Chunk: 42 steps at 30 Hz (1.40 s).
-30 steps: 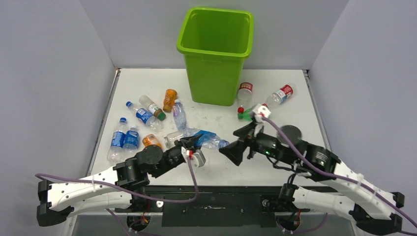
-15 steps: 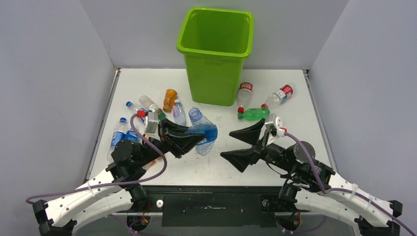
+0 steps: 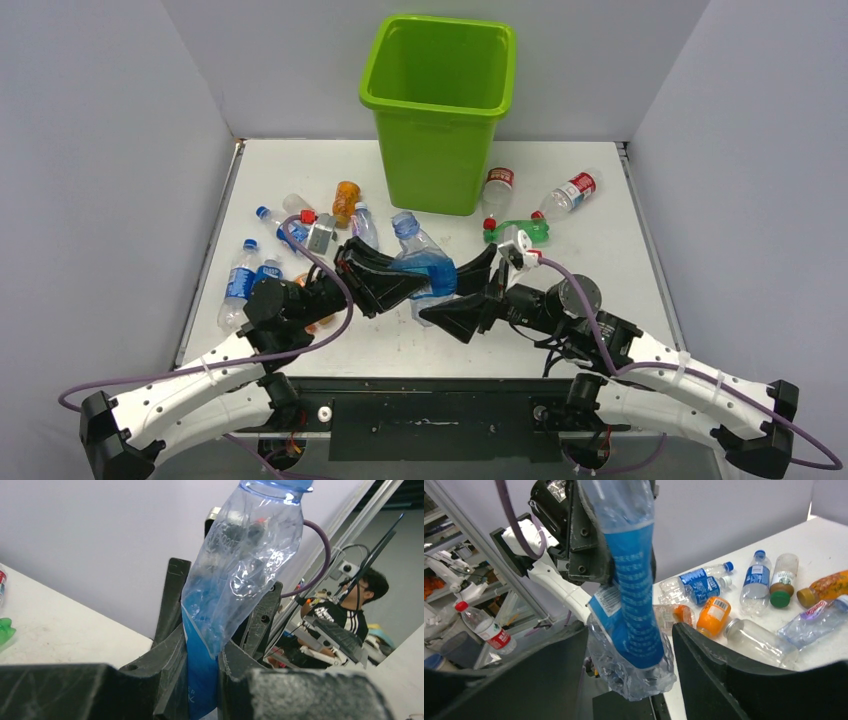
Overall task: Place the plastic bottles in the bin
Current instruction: Place the plastic bottle in the trash bin.
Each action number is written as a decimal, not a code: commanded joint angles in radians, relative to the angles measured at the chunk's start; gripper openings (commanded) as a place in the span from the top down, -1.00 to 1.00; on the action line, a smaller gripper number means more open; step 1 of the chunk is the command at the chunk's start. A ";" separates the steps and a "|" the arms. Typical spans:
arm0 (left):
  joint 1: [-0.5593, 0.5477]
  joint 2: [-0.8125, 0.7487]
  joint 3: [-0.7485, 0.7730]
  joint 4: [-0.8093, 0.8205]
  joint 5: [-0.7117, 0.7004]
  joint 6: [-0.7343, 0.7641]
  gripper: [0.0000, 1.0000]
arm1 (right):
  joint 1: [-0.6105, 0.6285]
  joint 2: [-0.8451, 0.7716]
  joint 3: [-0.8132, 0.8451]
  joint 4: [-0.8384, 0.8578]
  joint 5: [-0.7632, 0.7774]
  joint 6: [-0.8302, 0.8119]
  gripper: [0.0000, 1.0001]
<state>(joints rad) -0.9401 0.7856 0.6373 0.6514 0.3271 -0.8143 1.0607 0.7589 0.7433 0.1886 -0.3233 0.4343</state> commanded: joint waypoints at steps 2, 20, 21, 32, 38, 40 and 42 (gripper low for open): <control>0.001 -0.012 0.019 0.074 -0.021 -0.030 0.69 | 0.001 0.018 -0.006 0.067 0.001 -0.012 0.07; 0.050 -0.051 0.278 -0.367 -0.373 0.128 -0.93 | 0.014 -0.012 -0.036 -0.036 0.068 -0.169 0.81; 0.059 -0.018 0.318 -0.409 -0.353 0.127 -0.93 | 0.015 -0.014 -0.036 -0.044 0.076 -0.175 0.83; 0.151 0.118 0.420 -0.545 -0.231 0.039 -0.72 | 0.021 -0.038 -0.044 -0.074 0.099 -0.198 0.89; 0.162 0.134 0.417 -0.510 -0.186 0.035 -0.15 | 0.022 -0.040 -0.050 -0.081 0.105 -0.200 0.89; 0.163 0.140 0.422 -0.500 -0.172 0.041 0.23 | 0.022 -0.038 -0.050 -0.085 0.108 -0.200 0.89; 0.165 0.147 0.425 -0.484 -0.154 0.049 0.65 | 0.022 -0.035 -0.048 -0.090 0.117 -0.196 0.89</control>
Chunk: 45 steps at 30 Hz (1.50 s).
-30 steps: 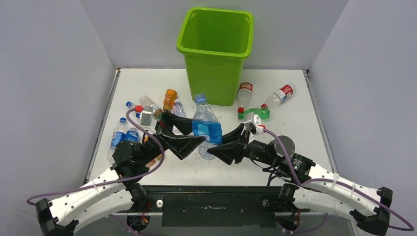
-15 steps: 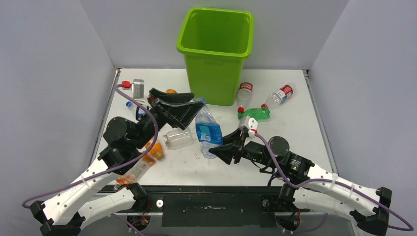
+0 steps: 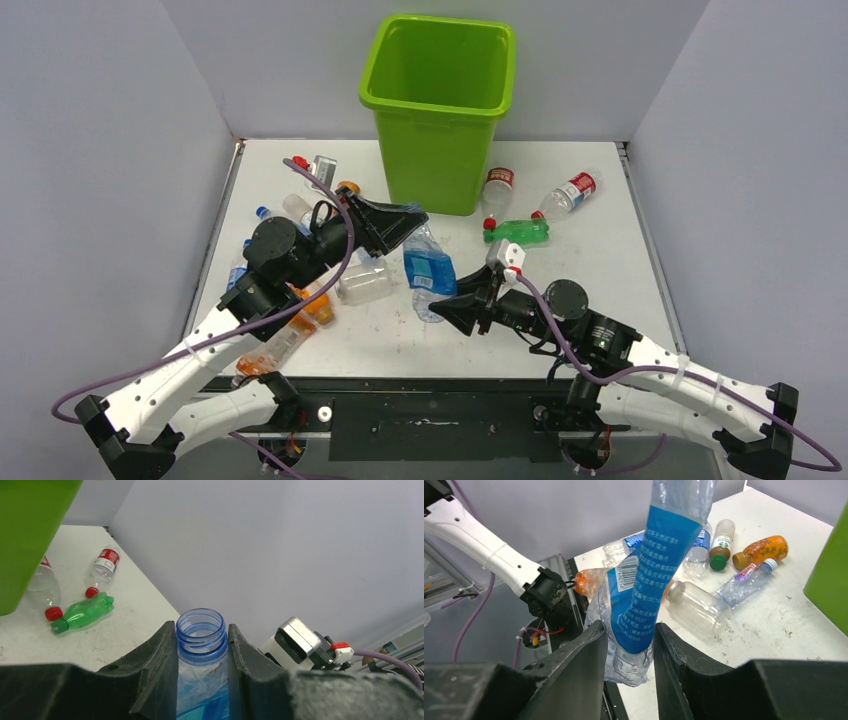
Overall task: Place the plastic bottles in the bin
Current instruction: Place the plastic bottle in the trash bin.
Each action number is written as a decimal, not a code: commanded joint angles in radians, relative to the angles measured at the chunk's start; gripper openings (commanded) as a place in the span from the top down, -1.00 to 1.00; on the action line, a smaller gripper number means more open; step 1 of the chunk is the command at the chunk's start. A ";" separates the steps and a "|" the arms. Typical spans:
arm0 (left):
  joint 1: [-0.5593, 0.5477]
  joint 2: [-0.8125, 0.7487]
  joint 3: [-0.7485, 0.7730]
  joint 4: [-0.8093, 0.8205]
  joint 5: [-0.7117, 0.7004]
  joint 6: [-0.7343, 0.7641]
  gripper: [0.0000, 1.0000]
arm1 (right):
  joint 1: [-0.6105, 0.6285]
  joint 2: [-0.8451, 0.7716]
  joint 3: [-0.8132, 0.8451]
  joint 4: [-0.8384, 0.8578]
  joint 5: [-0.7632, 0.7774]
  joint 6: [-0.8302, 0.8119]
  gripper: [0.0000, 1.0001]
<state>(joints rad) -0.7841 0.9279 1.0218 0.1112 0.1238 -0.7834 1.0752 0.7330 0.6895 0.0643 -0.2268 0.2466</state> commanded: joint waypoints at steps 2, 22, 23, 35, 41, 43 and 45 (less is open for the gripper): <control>0.009 0.010 0.045 0.070 0.064 0.026 1.00 | 0.009 -0.007 0.008 0.024 0.032 0.002 0.44; 0.269 0.473 0.516 0.765 -0.036 0.195 1.00 | 0.009 -0.264 -0.101 -0.171 0.420 0.157 -0.79; 0.279 0.524 0.558 0.800 -0.032 0.199 1.00 | 0.010 -0.279 -0.121 -0.167 0.442 0.161 -0.79; 0.319 1.166 1.264 0.695 -0.013 0.235 1.00 | 0.008 -0.299 -0.175 -0.183 0.604 0.182 -0.79; 0.306 1.303 1.434 0.663 -0.063 0.279 -0.58 | 0.006 -0.253 -0.144 -0.222 0.610 0.181 -0.79; 0.299 1.297 1.438 0.674 -0.061 0.284 -0.93 | 0.006 -0.253 -0.145 -0.229 0.607 0.185 -0.79; 0.287 1.267 1.423 0.678 -0.059 0.297 -0.92 | 0.006 -0.257 -0.151 -0.226 0.606 0.191 -0.79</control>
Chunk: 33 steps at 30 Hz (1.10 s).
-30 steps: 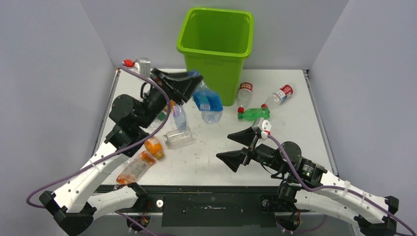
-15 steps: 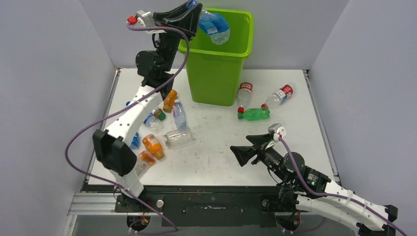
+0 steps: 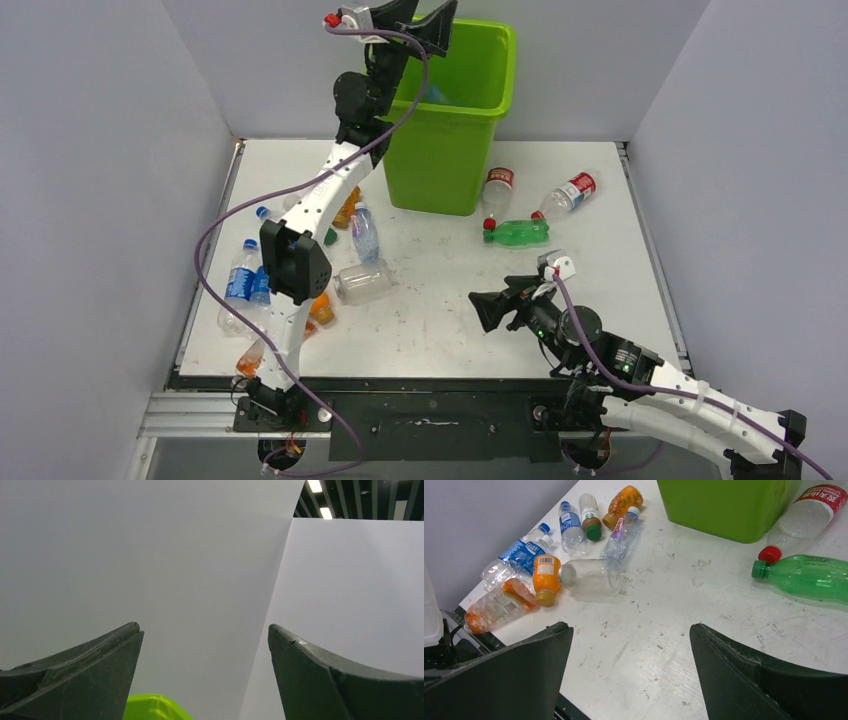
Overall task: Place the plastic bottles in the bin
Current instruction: Place the plastic bottle in the trash bin, then pick up the plastic bottle at the center of the board.
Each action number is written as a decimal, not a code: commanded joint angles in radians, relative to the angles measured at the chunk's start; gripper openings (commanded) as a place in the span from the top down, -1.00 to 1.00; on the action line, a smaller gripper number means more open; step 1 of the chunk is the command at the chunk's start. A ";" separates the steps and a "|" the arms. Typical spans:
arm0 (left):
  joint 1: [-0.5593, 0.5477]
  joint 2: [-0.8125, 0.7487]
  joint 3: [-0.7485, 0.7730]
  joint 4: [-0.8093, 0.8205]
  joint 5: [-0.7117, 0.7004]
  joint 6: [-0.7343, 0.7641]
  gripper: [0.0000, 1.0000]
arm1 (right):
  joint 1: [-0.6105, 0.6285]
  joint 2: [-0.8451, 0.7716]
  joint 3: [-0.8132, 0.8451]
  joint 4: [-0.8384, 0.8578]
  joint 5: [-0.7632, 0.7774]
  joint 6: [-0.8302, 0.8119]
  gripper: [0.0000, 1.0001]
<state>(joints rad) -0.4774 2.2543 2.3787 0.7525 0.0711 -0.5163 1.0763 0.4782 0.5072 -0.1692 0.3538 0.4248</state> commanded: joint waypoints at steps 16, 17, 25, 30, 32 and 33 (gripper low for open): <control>-0.266 -0.996 -0.969 -0.275 -0.332 0.356 -0.92 | -0.004 0.075 0.031 -0.027 0.313 0.134 -0.79; -0.266 -1.058 -1.025 -0.356 -0.382 0.325 -0.92 | -0.006 0.095 0.026 -0.011 0.331 0.146 -0.79; -0.261 -1.455 -1.433 -0.856 -0.387 0.360 -0.92 | -0.233 0.227 0.012 0.216 0.167 0.253 -0.79; -0.262 -1.608 -1.613 -0.880 -0.364 0.316 -0.92 | -0.509 0.358 0.080 0.243 0.056 0.401 -0.79; -0.260 -1.645 -1.663 -0.862 -0.385 0.290 -0.92 | -0.676 0.422 0.089 0.274 -0.041 0.485 -0.79; -0.260 -1.658 -1.683 -0.852 -0.392 0.275 -0.92 | -0.738 0.459 0.088 0.295 -0.081 0.524 -0.79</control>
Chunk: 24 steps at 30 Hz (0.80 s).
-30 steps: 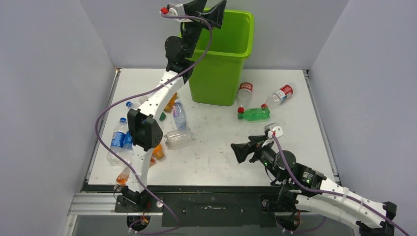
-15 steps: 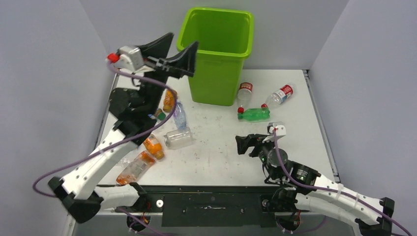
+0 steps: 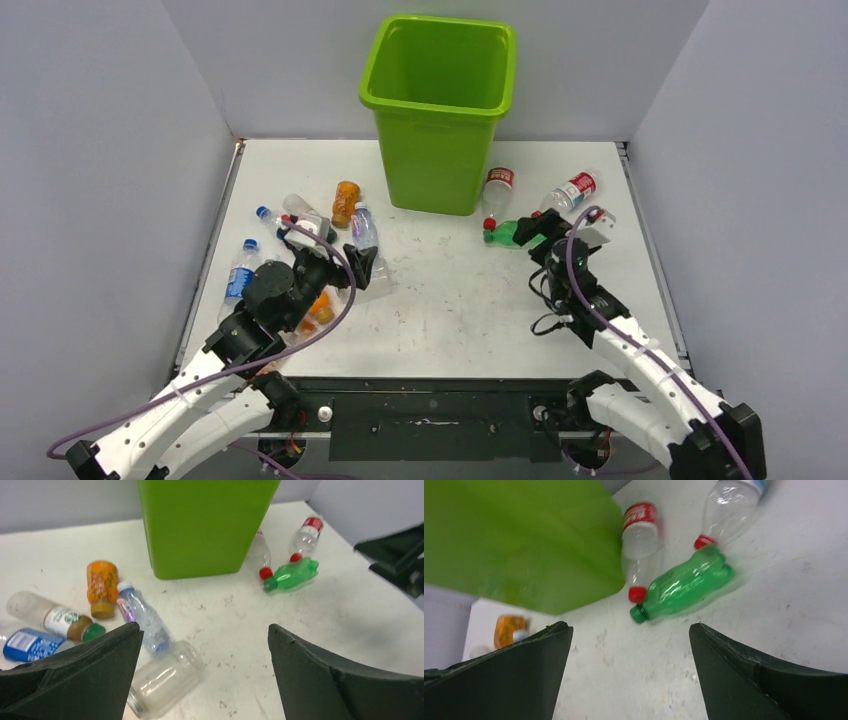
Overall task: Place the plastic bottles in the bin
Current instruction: Pick up the plastic bottle at the center of the board.
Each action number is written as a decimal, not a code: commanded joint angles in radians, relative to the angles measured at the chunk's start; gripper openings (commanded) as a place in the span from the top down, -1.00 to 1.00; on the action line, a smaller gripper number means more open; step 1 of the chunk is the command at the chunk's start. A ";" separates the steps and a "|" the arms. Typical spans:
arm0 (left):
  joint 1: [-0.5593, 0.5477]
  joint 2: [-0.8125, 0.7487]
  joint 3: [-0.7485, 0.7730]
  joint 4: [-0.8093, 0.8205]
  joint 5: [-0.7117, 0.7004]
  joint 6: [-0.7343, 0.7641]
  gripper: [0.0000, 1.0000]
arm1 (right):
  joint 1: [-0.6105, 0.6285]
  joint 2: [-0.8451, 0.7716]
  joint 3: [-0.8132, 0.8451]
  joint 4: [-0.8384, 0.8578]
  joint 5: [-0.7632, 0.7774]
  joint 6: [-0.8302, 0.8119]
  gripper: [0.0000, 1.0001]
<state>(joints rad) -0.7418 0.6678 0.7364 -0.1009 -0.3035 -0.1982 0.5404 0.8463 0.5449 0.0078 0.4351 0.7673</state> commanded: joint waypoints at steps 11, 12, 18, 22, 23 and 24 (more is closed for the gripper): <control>0.006 -0.232 -0.126 0.018 -0.093 -0.118 -0.92 | -0.497 0.572 0.288 0.174 -0.059 0.197 -0.79; 0.005 -0.241 -0.130 0.026 -0.095 -0.117 -0.92 | -0.518 0.616 0.314 0.183 -0.089 0.188 -0.79; 0.005 -0.250 -0.145 0.050 -0.044 -0.124 -0.92 | -0.641 0.867 0.507 0.142 -0.219 0.137 -0.79; 0.004 -0.226 -0.135 0.037 -0.027 -0.125 -0.92 | -0.697 0.981 0.614 0.081 -0.292 0.101 -0.79; 0.005 -0.220 -0.130 0.033 -0.022 -0.126 -0.92 | -0.707 1.003 0.632 0.080 -0.316 0.097 -0.79; 0.006 -0.214 -0.127 0.031 -0.017 -0.128 -0.92 | -0.715 1.023 0.647 0.090 -0.342 0.095 -0.79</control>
<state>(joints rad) -0.7380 0.4320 0.5880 -0.1017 -0.3542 -0.3130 -0.1413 1.8229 1.1126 0.1062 0.1955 0.9028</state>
